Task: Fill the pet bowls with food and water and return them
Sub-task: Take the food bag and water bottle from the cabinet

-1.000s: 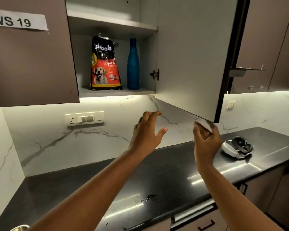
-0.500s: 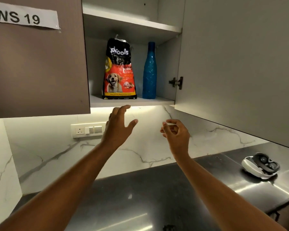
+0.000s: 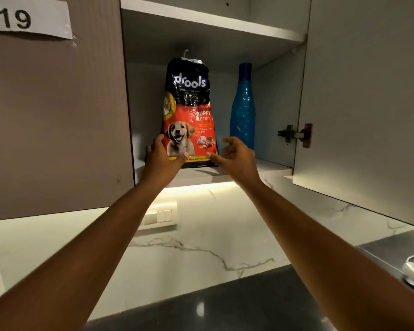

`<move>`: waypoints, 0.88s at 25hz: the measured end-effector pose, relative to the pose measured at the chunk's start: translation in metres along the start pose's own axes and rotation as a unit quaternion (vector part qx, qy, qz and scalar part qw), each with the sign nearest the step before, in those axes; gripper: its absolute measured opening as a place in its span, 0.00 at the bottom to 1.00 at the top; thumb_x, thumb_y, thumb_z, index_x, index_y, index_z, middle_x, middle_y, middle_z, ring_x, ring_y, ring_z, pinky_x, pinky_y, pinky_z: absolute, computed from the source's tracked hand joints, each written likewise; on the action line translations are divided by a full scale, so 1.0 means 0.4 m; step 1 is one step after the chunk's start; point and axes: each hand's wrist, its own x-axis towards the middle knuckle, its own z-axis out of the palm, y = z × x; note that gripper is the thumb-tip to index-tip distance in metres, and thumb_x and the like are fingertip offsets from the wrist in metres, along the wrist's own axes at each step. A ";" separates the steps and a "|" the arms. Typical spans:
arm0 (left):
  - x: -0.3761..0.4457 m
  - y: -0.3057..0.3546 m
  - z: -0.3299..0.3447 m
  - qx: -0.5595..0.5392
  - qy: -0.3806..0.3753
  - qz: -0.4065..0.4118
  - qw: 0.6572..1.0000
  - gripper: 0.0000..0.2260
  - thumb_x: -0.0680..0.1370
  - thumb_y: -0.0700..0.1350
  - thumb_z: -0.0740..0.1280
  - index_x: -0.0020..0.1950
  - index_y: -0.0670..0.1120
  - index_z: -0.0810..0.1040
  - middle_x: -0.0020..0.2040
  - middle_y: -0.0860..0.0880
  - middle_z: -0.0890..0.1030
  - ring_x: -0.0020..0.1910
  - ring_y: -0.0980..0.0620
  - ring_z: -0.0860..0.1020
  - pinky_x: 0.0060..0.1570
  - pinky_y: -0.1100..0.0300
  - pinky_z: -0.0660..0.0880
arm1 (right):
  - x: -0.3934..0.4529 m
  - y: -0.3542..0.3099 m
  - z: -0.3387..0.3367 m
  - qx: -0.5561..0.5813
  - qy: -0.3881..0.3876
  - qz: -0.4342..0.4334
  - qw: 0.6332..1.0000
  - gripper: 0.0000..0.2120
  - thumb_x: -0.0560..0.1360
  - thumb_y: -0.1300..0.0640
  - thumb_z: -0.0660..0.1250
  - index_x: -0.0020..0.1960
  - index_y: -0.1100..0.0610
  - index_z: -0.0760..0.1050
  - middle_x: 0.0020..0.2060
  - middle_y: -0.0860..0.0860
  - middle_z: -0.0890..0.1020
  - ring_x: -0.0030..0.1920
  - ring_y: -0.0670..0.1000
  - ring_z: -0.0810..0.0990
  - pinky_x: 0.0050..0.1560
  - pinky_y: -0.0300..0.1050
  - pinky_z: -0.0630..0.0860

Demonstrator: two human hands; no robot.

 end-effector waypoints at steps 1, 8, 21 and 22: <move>0.017 -0.001 0.013 0.008 -0.002 -0.002 1.000 0.40 0.73 0.51 0.74 0.79 0.47 0.57 0.75 0.41 0.61 0.73 0.40 0.66 0.71 0.47 0.68 | 0.030 0.011 0.008 -0.020 -0.026 0.014 0.999 0.37 0.70 0.45 0.79 0.73 0.57 0.70 0.64 0.56 0.80 0.62 0.56 0.81 0.63 0.53 0.80; 0.112 -0.018 0.041 -0.138 -0.032 -0.061 0.988 0.45 0.69 0.41 0.79 0.78 0.47 0.56 0.72 0.47 0.72 0.68 0.47 0.75 0.51 0.58 0.80 | 0.198 0.079 0.058 0.043 -0.245 -0.014 0.969 0.52 0.70 0.57 0.80 0.81 0.55 0.48 0.69 0.52 0.73 0.67 0.52 0.77 0.56 0.38 0.79; 0.085 -0.034 0.031 -0.139 -0.029 -0.048 0.989 0.36 0.71 0.41 0.77 0.75 0.51 0.63 0.65 0.50 0.79 0.61 0.50 0.81 0.58 0.51 0.80 | 0.221 0.095 0.057 0.160 -0.205 0.018 0.965 0.45 0.67 0.53 0.82 0.77 0.51 0.61 0.61 0.49 0.80 0.57 0.51 0.83 0.53 0.44 0.82; 0.076 -0.030 0.027 -0.136 -0.033 -0.047 0.989 0.36 0.72 0.41 0.76 0.75 0.51 0.63 0.66 0.50 0.79 0.62 0.49 0.80 0.60 0.50 0.79 | 0.206 0.088 0.048 0.150 -0.201 0.008 0.968 0.45 0.67 0.52 0.82 0.77 0.51 0.62 0.61 0.49 0.79 0.58 0.52 0.82 0.53 0.44 0.81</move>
